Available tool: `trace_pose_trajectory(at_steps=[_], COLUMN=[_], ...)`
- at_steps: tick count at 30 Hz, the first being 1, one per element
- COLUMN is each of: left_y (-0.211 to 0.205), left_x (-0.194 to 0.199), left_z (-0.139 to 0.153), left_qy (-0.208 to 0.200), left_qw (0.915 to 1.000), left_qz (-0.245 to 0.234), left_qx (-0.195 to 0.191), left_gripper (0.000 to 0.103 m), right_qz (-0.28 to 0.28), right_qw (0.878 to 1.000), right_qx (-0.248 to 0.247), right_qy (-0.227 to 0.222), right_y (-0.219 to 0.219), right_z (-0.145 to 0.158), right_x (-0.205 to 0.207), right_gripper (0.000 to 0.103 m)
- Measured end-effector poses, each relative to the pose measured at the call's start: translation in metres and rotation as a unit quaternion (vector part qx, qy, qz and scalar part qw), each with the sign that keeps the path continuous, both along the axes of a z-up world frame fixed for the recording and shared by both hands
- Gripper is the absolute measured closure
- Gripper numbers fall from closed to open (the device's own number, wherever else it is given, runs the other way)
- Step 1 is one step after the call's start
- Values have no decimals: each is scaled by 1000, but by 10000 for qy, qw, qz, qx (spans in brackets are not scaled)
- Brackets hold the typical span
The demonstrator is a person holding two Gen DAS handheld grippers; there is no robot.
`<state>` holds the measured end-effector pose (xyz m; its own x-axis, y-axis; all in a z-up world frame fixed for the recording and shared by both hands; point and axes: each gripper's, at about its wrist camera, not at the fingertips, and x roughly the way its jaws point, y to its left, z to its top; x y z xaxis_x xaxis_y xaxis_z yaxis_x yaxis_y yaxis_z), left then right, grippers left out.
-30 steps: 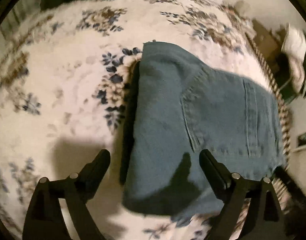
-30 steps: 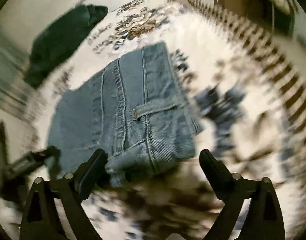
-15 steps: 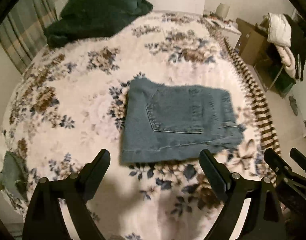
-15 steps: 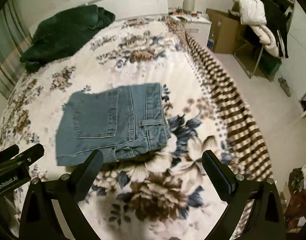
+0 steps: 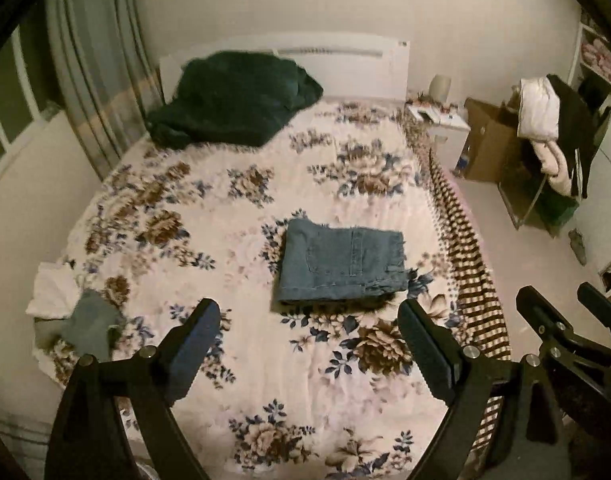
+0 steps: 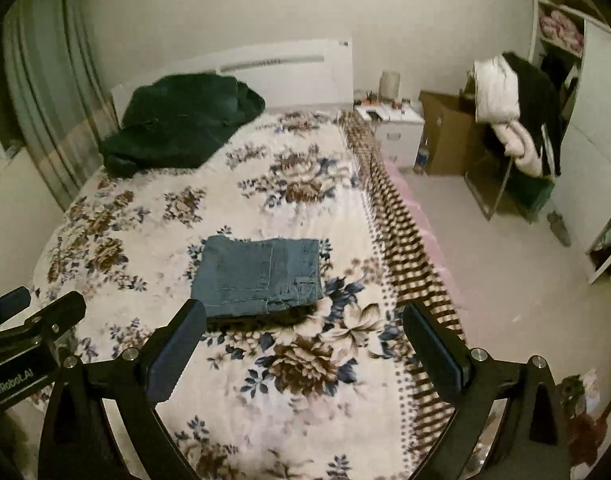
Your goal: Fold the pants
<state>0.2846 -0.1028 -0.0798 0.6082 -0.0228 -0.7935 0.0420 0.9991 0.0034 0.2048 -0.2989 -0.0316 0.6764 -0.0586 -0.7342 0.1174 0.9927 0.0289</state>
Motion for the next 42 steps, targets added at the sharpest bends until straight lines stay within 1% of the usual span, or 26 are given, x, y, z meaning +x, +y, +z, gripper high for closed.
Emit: trace_pose_trajectory(at_steps=[2, 6, 10, 15, 19, 21, 23, 27, 30, 37, 42], left_y=[1, 9, 17, 24, 30, 31, 33, 33, 33, 36, 37], left_x=[-19, -47, -66, -83, -92, -92, -92, -92, -92, -95, -96], left_z=[21, 54, 75, 88, 90, 90, 88, 85, 83, 81, 79], left_qy=[-104, -238, -374, -486, -545, -549, -552, -489, -436, -376, -352], left_qw=[9999, 9994, 9989, 9984, 9983, 9983, 9984, 9987, 9990, 9993, 9994], left_qz=[84, 236, 292, 263, 182, 137, 119, 95, 70, 50, 30], left_qx=[10, -56, -12, 75, 109, 113, 92, 65, 48, 36, 37], left_gripper=[12, 12, 12, 12, 12, 9, 9, 9, 9, 9, 9], right_qz=[58, 124, 80, 12, -18, -43, -43, -50, -35, -8, 24], right_qw=[9999, 9995, 9991, 9986, 9984, 9981, 9982, 9985, 9982, 9987, 9990], right_qx=[-33, -90, -72, -43, -96, -148, -157, -142, -225, -253, -168], right_qy=[-123, -272, -416, -532, -565, -594, -586, -532, -547, -450, -406], right_y=[3, 7, 10, 18, 24, 27, 28, 29, 31, 35, 34], right_z=[25, 71, 104, 134, 142, 148, 149, 154, 157, 150, 146], right_x=[-22, -61, -91, -120, -127, -130, -130, -131, -132, -122, -116], right_gripper=[2, 2, 2, 2, 1, 0, 0, 0, 0, 0, 0])
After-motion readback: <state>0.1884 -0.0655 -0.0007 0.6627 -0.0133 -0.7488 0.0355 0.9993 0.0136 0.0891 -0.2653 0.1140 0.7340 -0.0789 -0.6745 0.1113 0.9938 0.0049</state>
